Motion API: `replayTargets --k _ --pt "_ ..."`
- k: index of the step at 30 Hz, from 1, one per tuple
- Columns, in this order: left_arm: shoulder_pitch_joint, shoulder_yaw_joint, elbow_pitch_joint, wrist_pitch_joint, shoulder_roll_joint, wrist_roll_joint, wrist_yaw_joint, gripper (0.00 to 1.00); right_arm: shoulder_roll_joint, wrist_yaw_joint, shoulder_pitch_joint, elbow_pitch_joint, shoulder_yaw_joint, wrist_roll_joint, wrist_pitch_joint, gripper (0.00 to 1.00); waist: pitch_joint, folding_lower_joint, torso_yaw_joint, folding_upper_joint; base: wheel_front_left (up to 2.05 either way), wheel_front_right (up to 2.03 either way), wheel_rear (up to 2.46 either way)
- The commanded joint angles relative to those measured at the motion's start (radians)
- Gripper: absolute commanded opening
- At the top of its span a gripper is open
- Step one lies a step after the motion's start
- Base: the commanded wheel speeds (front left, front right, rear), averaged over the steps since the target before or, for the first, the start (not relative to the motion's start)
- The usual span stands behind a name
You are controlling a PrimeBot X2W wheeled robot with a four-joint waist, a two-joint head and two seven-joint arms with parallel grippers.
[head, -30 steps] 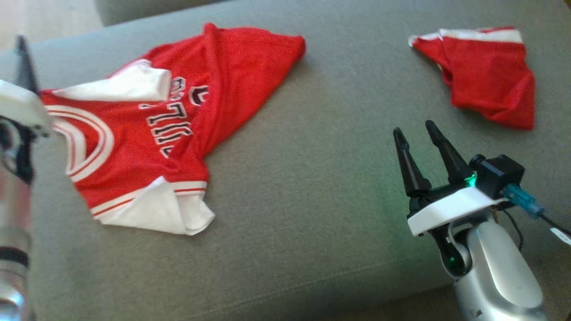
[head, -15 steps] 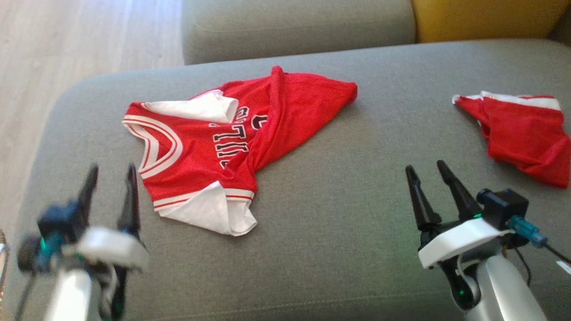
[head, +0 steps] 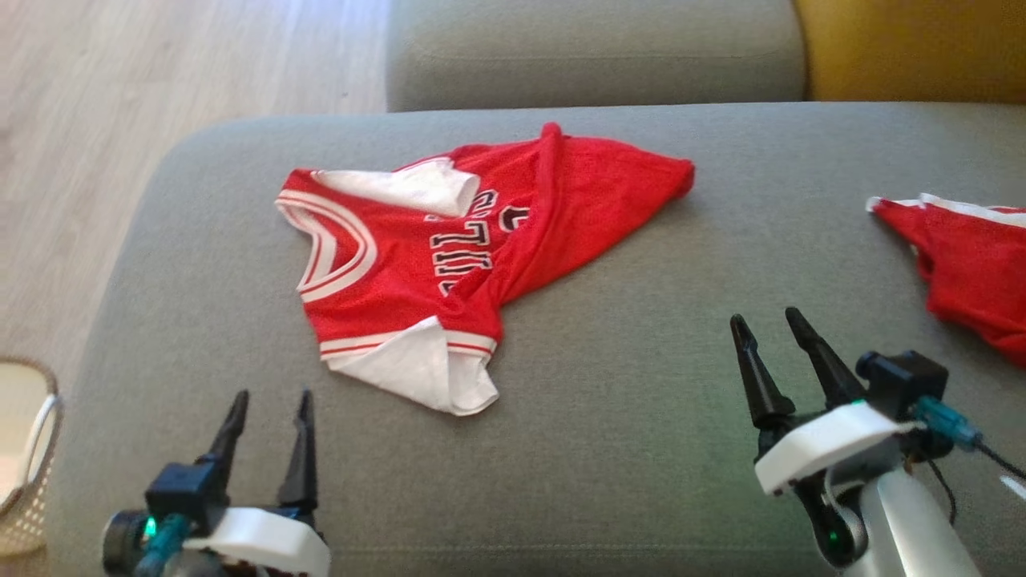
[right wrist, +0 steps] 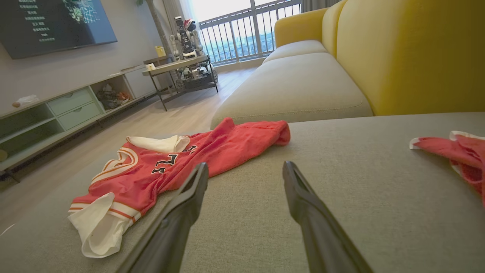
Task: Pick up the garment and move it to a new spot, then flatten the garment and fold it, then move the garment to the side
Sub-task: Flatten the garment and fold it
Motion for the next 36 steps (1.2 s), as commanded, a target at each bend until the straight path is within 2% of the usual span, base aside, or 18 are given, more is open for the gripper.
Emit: replayTargets --k 1,8,12,16,20,26,29,36 --pt "-0.056 0.021 -0.036 -0.012 -0.005 0.01 -0.009 1.0 0.002 0.0 -0.083 -0.033 0.025 -0.015 0.014 1.0 0.03 0.0001 0.038 0.0 0.0 0.0 0.0" --pt "-0.1 -0.026 -0.033 -0.012 -0.036 0.035 -0.037 1.0 0.002 0.0 -0.249 0.036 0.025 -0.085 0.094 1.0 0.098 0.0001 0.14 0.0 0.0 0.0 0.0" --pt "-0.121 -0.067 -0.024 -0.012 -0.052 0.044 -0.056 1.0 0.002 0.0 -0.391 0.148 -0.008 -0.12 0.143 1.0 0.136 0.0001 0.211 0.0 0.0 0.0 0.0" --pt "-0.137 -0.1 -0.011 -0.012 -0.062 0.046 -0.068 1.0 0.002 0.0 -0.53 0.301 -0.053 -0.206 0.176 1.0 0.166 0.0001 0.28 0.0 0.0 0.0 0.0" --pt "-0.152 -0.124 0.003 -0.012 -0.067 0.046 -0.072 1.0 -0.003 0.0 -0.651 0.448 -0.15 -0.325 0.187 1.0 0.197 0.0001 0.344 0.0 0.0 0.0 0.0" --pt "-0.163 -0.162 0.01 -0.012 -0.072 0.028 -0.072 1.0 -0.05 0.0 -0.784 0.598 -0.332 -0.493 0.212 1.0 0.252 0.0001 0.437 0.0 0.0 0.0 0.0" --pt "-0.16 -0.175 -0.005 -0.012 -0.073 0.017 -0.055 1.0 -0.061 0.0 -0.855 0.66 -0.402 -0.606 0.246 1.0 0.3 0.0001 0.456 0.0 0.0 0.0 0.0" --pt "-0.162 -0.202 -0.035 -0.012 -0.073 -0.031 -0.016 1.0 -0.071 0.0 -0.933 0.697 -0.532 -0.769 0.288 1.0 0.354 0.0001 0.474 0.0 0.0 0.0 0.0"
